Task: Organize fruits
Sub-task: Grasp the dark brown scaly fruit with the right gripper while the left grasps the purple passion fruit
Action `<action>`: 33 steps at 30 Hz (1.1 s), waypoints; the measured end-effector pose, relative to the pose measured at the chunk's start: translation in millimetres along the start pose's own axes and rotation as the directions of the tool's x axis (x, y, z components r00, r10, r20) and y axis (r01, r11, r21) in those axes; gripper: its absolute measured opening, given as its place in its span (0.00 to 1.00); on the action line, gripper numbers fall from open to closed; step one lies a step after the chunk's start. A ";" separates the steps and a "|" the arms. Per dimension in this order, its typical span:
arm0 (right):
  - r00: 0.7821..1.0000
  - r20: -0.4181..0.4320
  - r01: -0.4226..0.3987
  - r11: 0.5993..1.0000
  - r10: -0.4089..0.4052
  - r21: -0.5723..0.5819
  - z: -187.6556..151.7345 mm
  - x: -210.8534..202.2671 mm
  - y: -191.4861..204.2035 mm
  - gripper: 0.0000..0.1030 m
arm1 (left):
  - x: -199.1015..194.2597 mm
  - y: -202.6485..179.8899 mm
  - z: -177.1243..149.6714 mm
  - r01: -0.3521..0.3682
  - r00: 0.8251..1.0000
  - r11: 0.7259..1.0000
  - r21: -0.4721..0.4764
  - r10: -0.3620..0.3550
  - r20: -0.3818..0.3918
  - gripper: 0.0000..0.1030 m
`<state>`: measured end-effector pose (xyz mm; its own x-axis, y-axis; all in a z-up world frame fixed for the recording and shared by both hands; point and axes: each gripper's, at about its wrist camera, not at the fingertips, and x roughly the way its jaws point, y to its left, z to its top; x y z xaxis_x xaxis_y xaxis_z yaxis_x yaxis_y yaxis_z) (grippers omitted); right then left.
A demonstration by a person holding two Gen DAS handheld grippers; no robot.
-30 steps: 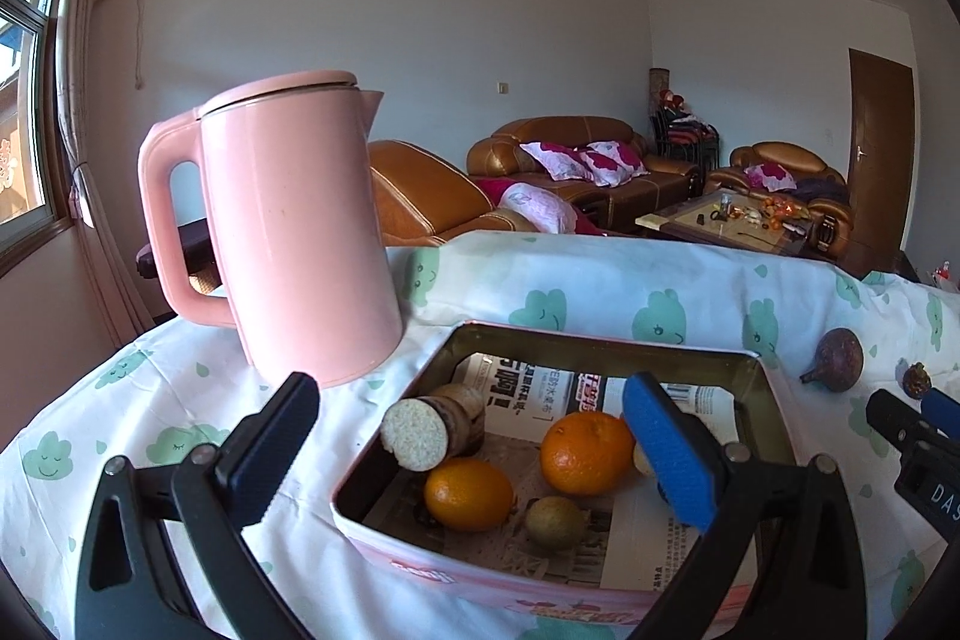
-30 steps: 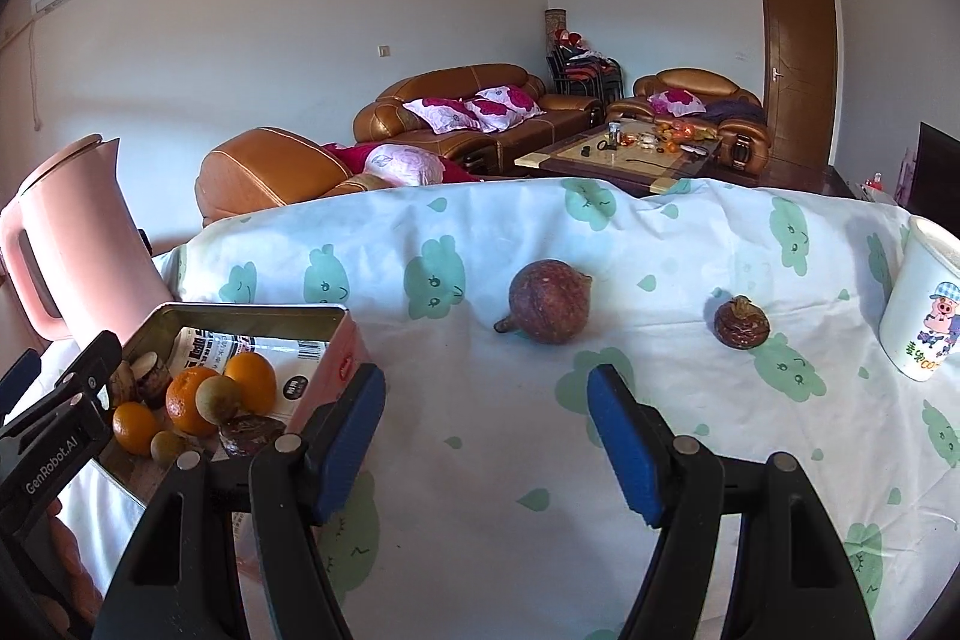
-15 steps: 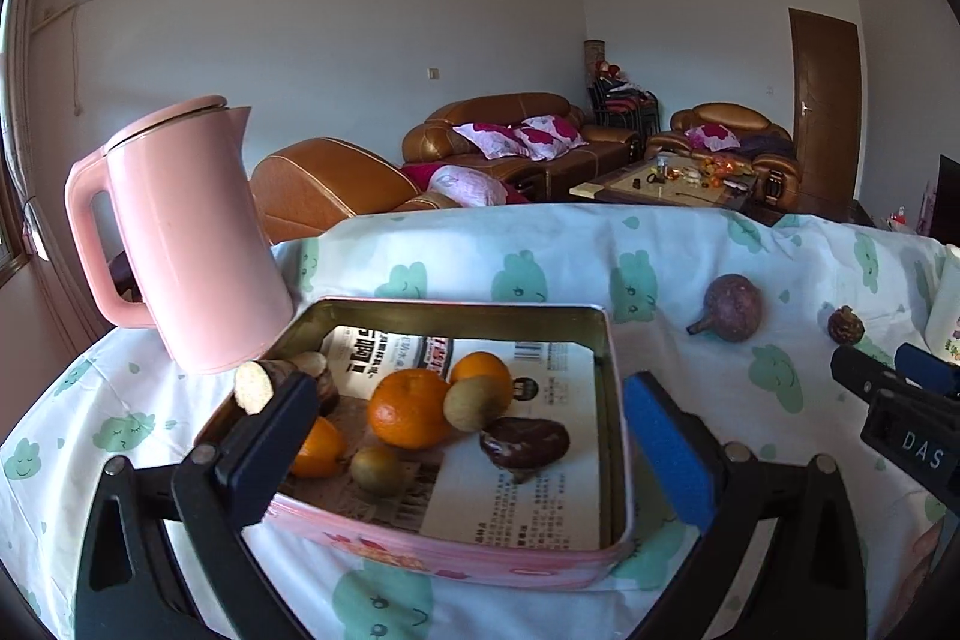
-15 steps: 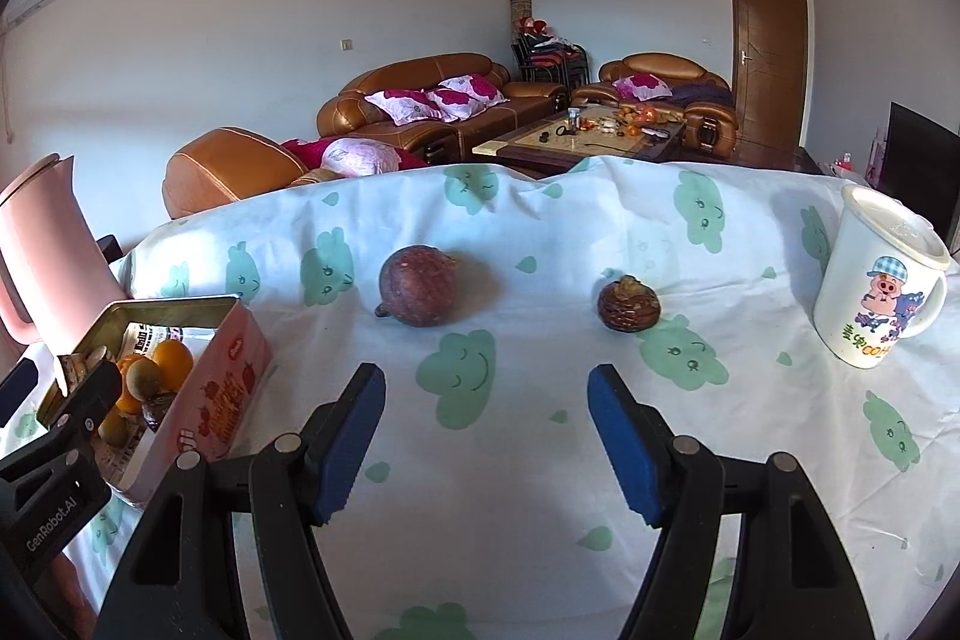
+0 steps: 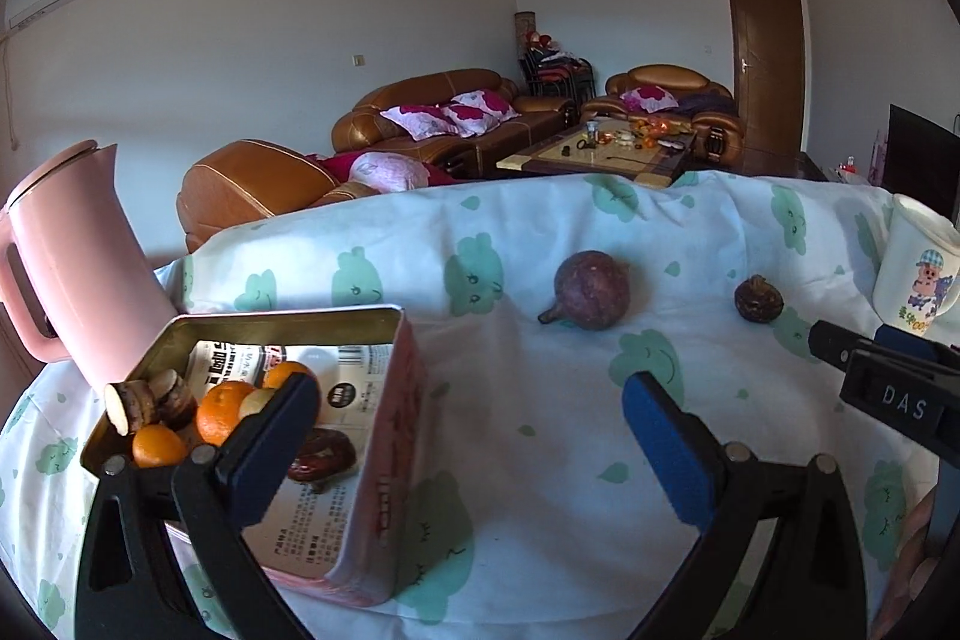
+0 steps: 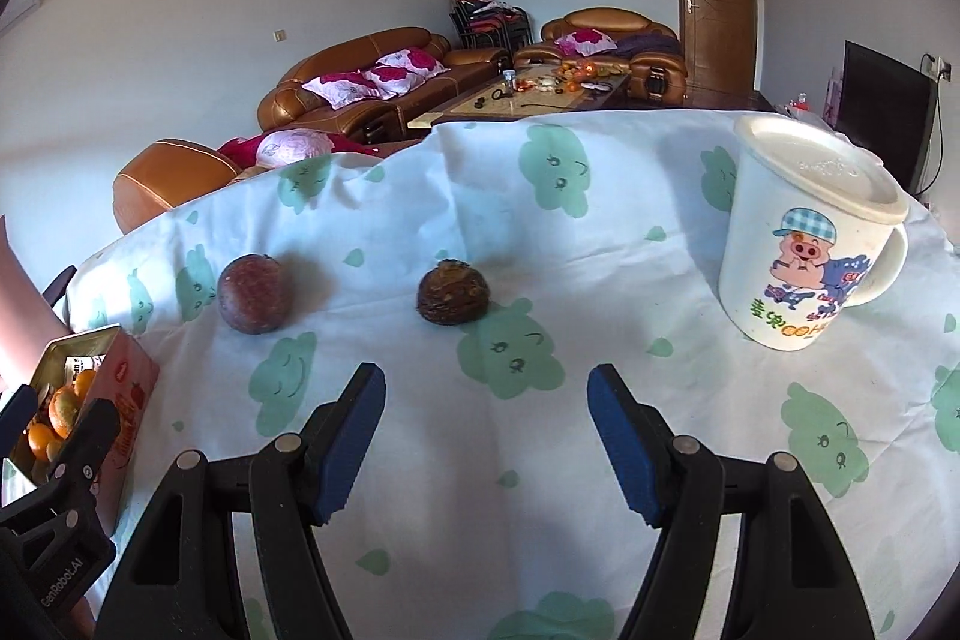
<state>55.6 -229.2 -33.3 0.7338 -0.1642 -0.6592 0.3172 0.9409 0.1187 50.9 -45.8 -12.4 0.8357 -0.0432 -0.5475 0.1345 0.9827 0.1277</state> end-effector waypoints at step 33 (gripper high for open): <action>0.992 -0.070 -0.107 0.993 0.104 -0.053 51.4 63.4 -6.0 0.40 | 114.9 -58.5 61.7 -0.009 0.981 0.999 -0.047 0.000 -0.195 0.98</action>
<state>131.1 -260.4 -37.7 0.7186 -0.0447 -0.6940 0.2042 0.9675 0.1491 171.9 -119.4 -31.8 0.7159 -0.0077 -0.6981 0.1016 0.9904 0.0933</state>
